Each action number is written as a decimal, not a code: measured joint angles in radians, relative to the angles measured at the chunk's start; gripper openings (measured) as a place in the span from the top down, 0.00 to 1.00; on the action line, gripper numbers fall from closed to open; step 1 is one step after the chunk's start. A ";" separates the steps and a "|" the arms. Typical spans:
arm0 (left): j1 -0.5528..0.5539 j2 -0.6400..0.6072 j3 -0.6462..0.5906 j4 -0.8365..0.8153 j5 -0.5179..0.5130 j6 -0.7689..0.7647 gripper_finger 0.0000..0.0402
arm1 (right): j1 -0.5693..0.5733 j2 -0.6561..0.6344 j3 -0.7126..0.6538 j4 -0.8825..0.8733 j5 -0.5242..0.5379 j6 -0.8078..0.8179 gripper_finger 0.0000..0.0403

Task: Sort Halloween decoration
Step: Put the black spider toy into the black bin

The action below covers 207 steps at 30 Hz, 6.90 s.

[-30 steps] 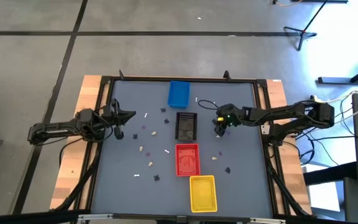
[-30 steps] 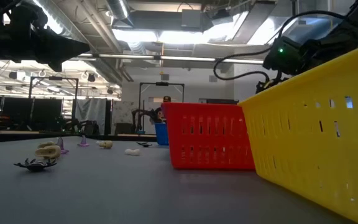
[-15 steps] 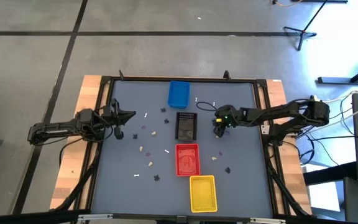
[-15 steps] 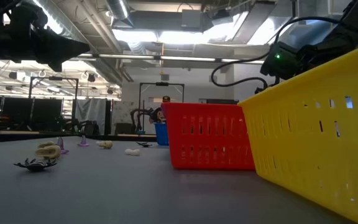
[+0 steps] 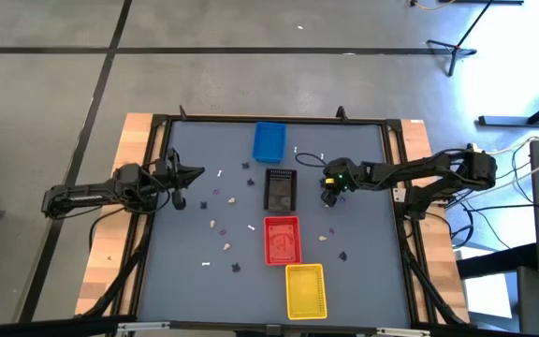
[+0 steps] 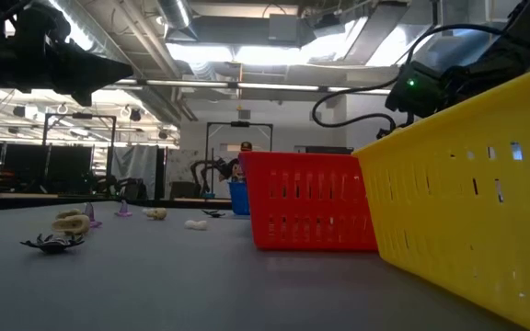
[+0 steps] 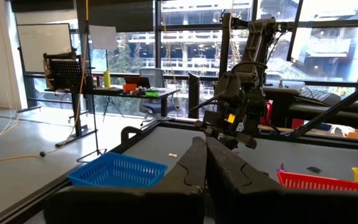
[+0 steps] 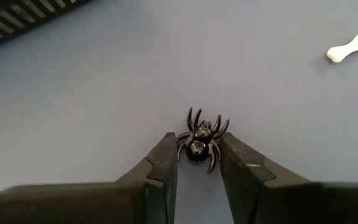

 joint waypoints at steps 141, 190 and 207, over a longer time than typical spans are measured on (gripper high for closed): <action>0.397 1.376 0.446 0.269 0.247 0.107 0.56 | 0.130 0.076 0.436 -0.014 -0.190 -0.185 0.40; 0.397 1.785 0.540 0.387 0.271 0.073 0.56 | 0.130 0.076 0.436 -0.014 -0.190 -0.184 0.40; 0.396 1.710 0.535 0.256 0.261 0.104 0.56 | 0.131 0.076 0.436 -0.017 -0.190 -0.184 0.40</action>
